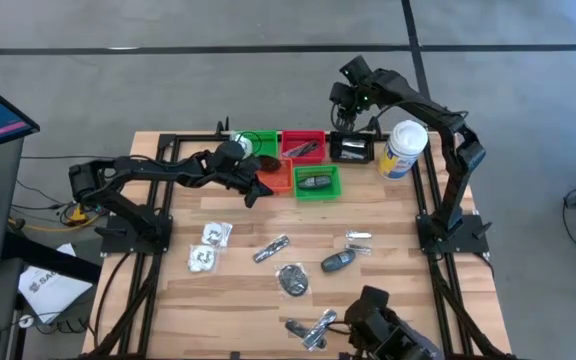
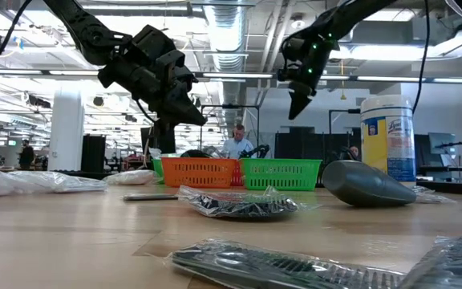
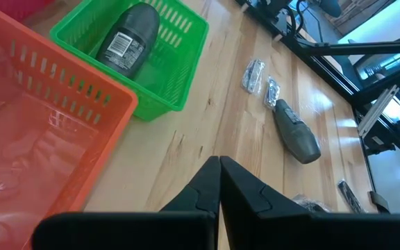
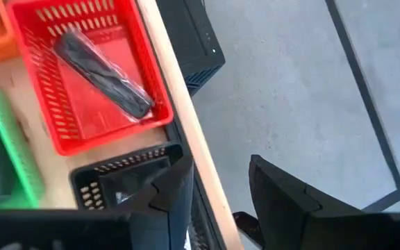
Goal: Pick & Place Travel size toiletries
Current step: Put the black deodorant into the green bin
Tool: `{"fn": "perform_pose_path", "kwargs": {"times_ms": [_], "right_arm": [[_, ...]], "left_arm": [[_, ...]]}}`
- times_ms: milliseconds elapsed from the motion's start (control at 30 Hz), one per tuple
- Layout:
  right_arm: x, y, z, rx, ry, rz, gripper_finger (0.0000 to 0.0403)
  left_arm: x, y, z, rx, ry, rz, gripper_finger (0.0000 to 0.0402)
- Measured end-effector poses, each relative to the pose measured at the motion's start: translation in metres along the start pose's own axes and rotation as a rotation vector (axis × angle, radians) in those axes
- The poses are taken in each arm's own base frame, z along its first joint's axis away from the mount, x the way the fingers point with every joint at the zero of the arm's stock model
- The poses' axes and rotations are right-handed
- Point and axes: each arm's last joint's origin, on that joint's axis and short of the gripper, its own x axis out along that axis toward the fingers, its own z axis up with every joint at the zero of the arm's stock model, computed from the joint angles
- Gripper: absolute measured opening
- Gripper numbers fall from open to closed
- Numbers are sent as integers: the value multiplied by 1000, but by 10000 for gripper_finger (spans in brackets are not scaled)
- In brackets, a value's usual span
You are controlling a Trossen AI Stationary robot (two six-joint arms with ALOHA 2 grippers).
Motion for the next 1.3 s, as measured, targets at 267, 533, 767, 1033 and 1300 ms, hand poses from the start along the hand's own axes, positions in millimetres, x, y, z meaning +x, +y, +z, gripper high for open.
{"fn": "perform_pose_path", "kwargs": {"times_ms": [267,533,767,1033,1300], "right_arm": [[-10,23,11,-13,29,54,134],[-13,56,17,-49,106,136,124],[-17,87,23,-66,145,190,121],[-26,131,28,-107,181,335,119],[-48,174,27,-163,225,479,118]], "left_arm": [[1,-2,-1,18,5,-6,0],[4,-8,-3,45,13,-21,0],[6,-12,-4,48,13,-32,0],[9,-20,-5,31,-2,-26,0],[15,-35,-6,-32,-64,10,0]]}}
